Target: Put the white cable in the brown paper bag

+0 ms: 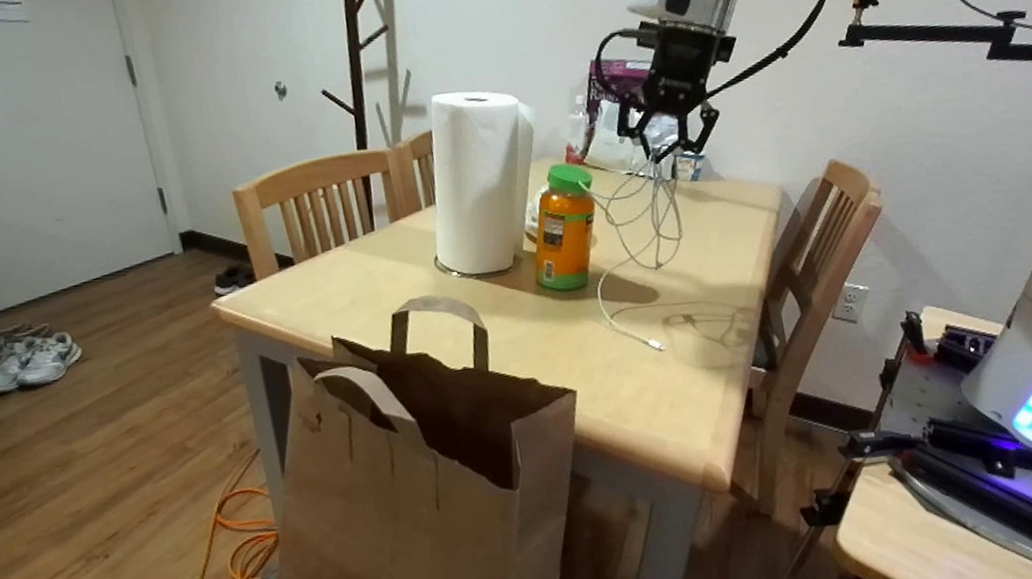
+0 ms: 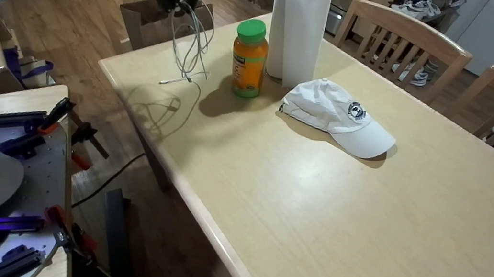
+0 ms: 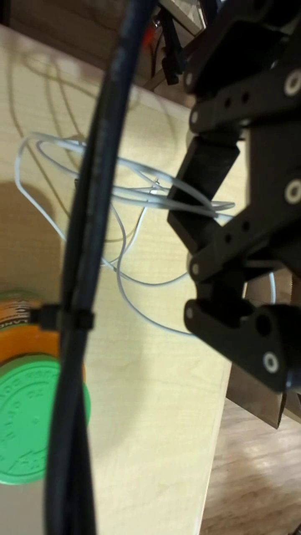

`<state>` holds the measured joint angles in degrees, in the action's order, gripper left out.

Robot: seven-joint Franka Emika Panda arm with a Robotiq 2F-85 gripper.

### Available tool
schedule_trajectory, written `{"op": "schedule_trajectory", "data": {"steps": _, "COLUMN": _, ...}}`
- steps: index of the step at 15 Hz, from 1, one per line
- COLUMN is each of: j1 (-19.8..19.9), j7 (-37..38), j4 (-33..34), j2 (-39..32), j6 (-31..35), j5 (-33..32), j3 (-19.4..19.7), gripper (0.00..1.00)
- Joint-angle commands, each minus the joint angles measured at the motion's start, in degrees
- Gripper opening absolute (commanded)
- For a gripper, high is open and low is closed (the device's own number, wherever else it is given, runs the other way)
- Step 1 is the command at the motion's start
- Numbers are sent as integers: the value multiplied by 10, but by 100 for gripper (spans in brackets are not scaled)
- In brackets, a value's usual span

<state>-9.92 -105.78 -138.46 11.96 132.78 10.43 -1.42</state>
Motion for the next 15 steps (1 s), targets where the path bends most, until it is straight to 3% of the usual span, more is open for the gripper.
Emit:
{"op": "schedule_trajectory", "data": {"steps": 1, "j1": -4, "j7": -17, "j4": 9, "j2": -5, "j6": 16, "j5": 0, "j3": -4, "gripper": 5}}
{"op": "schedule_trajectory", "data": {"steps": 7, "j1": -38, "j7": -68, "j4": 110, "j2": -52, "j6": 50, "j5": -43, "j3": -44, "gripper": 5}}
{"op": "schedule_trajectory", "data": {"steps": 13, "j1": -63, "j7": -242, "j4": 176, "j2": -107, "j6": 115, "j5": 61, "j3": -66, "gripper": 5}}
{"op": "schedule_trajectory", "data": {"steps": 14, "j1": -53, "j7": -171, "j4": 157, "j2": -90, "j6": 96, "j5": 26, "j3": -74, "gripper": 5}}
{"op": "schedule_trajectory", "data": {"steps": 15, "j1": -52, "j7": -179, "j4": 162, "j2": -96, "j6": 97, "j5": 30, "j3": -76, "gripper": 8}}
